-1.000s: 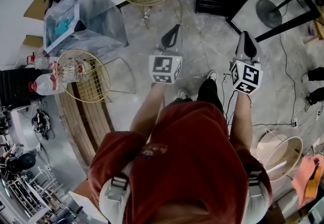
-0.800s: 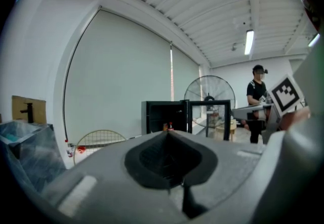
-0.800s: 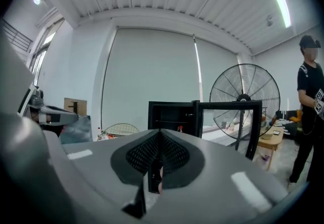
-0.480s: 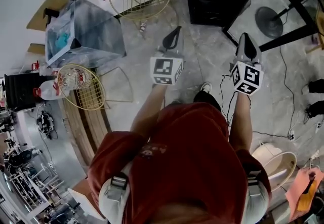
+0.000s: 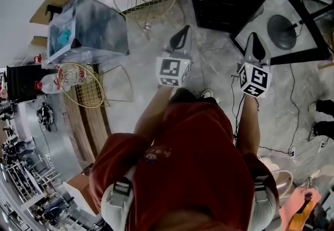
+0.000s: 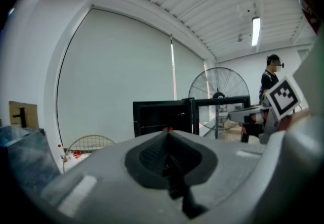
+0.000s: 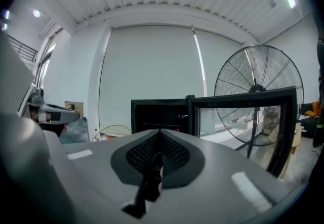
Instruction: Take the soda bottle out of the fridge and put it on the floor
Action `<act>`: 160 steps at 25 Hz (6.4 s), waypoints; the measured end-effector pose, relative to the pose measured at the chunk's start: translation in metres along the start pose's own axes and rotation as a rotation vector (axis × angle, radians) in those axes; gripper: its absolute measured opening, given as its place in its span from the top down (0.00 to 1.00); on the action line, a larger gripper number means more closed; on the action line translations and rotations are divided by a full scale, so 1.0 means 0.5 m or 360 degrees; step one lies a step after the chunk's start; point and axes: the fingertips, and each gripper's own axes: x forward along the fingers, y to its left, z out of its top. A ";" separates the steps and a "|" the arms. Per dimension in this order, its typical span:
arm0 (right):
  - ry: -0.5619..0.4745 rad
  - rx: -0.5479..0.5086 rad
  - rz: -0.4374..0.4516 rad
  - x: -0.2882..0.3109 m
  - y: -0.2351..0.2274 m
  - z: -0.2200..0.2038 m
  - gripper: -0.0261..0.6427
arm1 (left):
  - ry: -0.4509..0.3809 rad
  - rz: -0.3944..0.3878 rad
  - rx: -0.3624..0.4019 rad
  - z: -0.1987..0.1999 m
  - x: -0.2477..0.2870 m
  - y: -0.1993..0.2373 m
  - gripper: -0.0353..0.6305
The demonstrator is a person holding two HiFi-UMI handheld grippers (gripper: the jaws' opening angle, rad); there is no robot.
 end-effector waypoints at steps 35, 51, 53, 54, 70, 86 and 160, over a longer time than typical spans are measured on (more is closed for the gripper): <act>0.0056 -0.0036 -0.0088 0.441 0.026 0.007 0.96 | -0.0138 -0.0072 -0.0067 -0.005 0.351 0.257 0.95; 0.0115 0.0066 0.0034 0.539 -0.102 -0.092 0.92 | -0.0092 -0.0005 -0.0087 -0.047 0.467 0.144 0.95; 0.0127 0.0076 0.0024 0.562 -0.112 -0.108 0.87 | -0.0091 -0.0011 -0.0084 -0.051 0.474 0.136 0.95; 0.0131 0.0080 0.0019 0.573 -0.115 -0.114 0.84 | -0.0085 -0.0007 -0.0087 -0.053 0.474 0.135 0.95; 0.0129 0.0064 -0.0076 0.760 -0.190 -0.175 0.66 | -0.0029 0.0091 -0.0053 -0.065 0.491 0.130 0.95; 0.0209 -0.0019 -0.0100 0.852 -0.226 -0.224 0.65 | 0.0088 0.0116 -0.0018 -0.099 0.475 0.108 0.95; 0.0292 -0.0301 0.0928 0.365 0.227 -0.141 0.76 | 0.0068 0.0875 -0.0219 -0.166 0.088 0.239 0.95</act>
